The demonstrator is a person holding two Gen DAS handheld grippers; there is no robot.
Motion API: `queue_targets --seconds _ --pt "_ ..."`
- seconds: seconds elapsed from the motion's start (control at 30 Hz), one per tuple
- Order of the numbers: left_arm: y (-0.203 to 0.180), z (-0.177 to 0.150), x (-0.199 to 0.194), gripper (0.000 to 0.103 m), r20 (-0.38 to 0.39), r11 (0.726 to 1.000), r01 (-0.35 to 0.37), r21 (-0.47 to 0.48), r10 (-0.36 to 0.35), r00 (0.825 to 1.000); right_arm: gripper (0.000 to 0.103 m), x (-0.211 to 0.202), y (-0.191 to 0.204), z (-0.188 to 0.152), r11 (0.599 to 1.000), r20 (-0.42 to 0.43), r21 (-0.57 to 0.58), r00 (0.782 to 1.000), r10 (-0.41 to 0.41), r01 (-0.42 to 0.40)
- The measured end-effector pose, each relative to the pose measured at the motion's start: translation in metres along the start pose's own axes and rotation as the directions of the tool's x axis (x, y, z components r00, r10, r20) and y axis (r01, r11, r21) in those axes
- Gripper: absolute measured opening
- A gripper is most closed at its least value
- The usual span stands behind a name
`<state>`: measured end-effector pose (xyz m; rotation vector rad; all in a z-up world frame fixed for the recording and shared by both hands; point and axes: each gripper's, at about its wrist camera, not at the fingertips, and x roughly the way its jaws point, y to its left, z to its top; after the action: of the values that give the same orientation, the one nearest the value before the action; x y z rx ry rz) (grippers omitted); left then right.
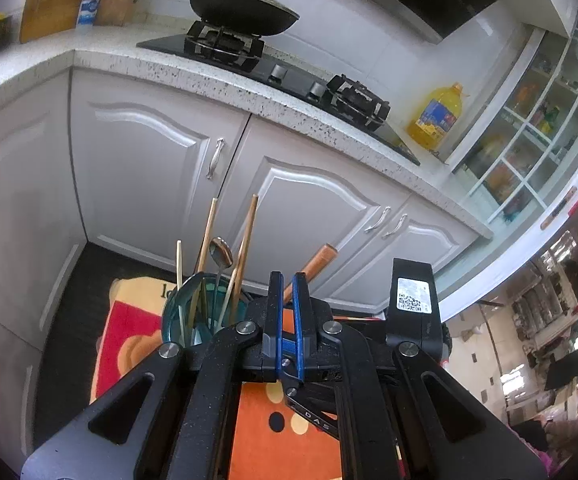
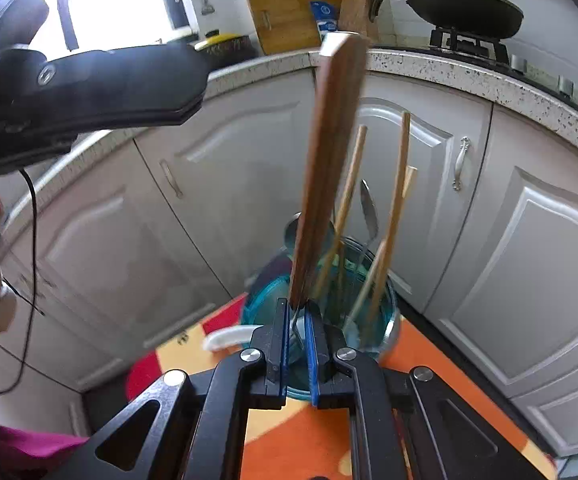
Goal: Organize utensils
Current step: 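Lower the wooden spatula into the cup with the right gripper and open it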
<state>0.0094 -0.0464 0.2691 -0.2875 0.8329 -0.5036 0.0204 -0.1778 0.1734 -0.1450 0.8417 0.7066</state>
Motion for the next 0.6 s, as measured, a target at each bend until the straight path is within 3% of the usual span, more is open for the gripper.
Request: queue_targets --seconds 0.23,0.47,0.6 --pt "0.007 -0.009 0.010 0.003 -0.025 1.000 -0.015 -0.023 0.014 1.000 0.007 0.007 0.008 -0.009 0.996 -0.051 -0.080 0.997 -0.054 0.050" --pt "0.022 -0.020 0.024 0.003 -0.059 0.996 -0.060 -0.065 0.056 0.997 0.007 0.035 -0.005 -0.025 1.000 -0.135 0.006 0.991 -0.008 0.009" --pt "0.030 -0.024 0.029 0.011 -0.074 0.993 -0.085 -0.085 0.078 0.994 0.010 0.029 -0.007 -0.028 0.999 -0.112 0.038 0.994 0.004 0.000"
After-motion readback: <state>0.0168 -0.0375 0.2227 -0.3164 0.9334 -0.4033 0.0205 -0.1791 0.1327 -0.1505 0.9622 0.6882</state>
